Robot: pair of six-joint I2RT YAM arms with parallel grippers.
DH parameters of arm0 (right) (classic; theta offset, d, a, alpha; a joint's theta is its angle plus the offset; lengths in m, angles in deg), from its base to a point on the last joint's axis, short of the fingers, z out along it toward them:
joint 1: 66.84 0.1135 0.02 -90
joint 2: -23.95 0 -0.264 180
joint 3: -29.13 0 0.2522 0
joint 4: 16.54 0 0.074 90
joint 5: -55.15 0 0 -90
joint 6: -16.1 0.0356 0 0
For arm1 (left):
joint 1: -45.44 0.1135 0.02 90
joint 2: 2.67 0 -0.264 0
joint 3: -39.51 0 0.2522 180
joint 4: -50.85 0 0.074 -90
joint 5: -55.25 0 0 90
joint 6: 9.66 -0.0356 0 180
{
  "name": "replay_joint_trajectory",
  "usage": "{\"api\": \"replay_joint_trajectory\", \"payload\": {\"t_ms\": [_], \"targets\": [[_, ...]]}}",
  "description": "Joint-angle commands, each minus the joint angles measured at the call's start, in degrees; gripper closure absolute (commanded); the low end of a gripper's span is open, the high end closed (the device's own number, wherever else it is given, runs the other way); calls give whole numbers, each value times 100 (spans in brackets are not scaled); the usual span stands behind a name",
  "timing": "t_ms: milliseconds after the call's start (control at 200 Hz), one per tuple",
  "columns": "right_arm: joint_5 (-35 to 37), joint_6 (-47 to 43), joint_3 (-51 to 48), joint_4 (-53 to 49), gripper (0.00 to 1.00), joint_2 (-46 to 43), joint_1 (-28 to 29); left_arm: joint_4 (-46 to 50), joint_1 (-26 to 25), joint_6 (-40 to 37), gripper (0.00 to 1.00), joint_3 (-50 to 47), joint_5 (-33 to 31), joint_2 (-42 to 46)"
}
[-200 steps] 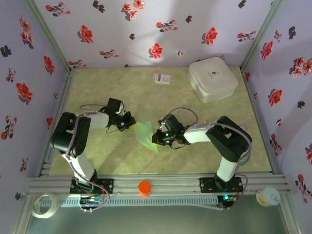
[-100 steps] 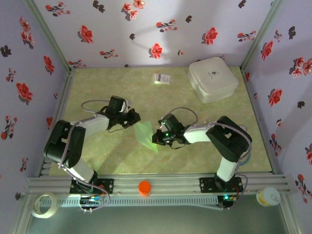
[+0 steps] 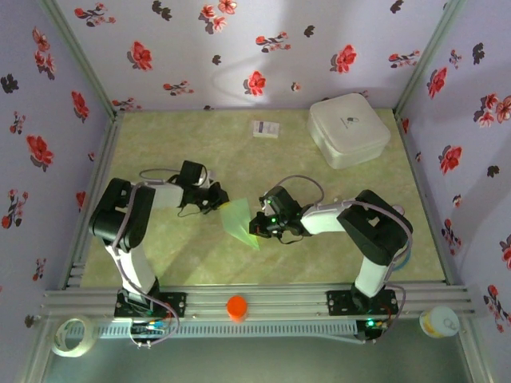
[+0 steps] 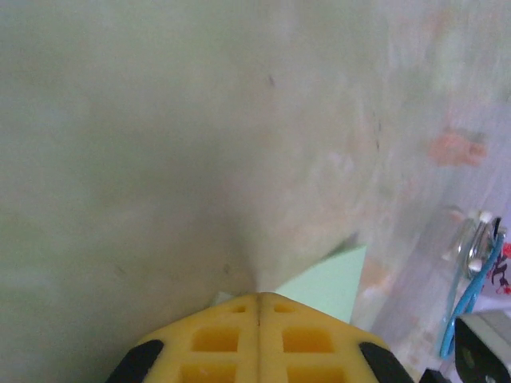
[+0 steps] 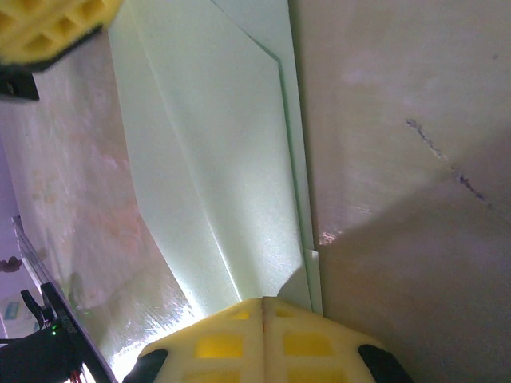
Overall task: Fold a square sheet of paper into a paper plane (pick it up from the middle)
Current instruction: Fourth fold the wing at the center of the table.
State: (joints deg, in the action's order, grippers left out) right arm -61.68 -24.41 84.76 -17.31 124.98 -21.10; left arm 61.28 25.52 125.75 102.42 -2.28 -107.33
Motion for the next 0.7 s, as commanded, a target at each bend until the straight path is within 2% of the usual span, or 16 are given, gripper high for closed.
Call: {"api": "replay_joint_trajectory", "payload": {"t_ms": [0, 180, 335, 530, 695], "targets": [[222, -167, -153, -961, 100, 164, -21, 405, 245, -334, 95, 208, -285, -51], [200, -228, -123, -961, 100, 123, -29, 412, 131, -137, 92, 56, -306, 673], [193, -280, -60, -1088, 100, 103, -31, 317, -231, -112, 91, -159, -355, 1103], [185, -309, 2, -1144, 100, 98, -61, 51, -698, -88, 92, -197, -106, 649], [142, -339, 119, -1248, 100, 52, -59, 24, -732, -9, 96, -218, -107, 154]]}}
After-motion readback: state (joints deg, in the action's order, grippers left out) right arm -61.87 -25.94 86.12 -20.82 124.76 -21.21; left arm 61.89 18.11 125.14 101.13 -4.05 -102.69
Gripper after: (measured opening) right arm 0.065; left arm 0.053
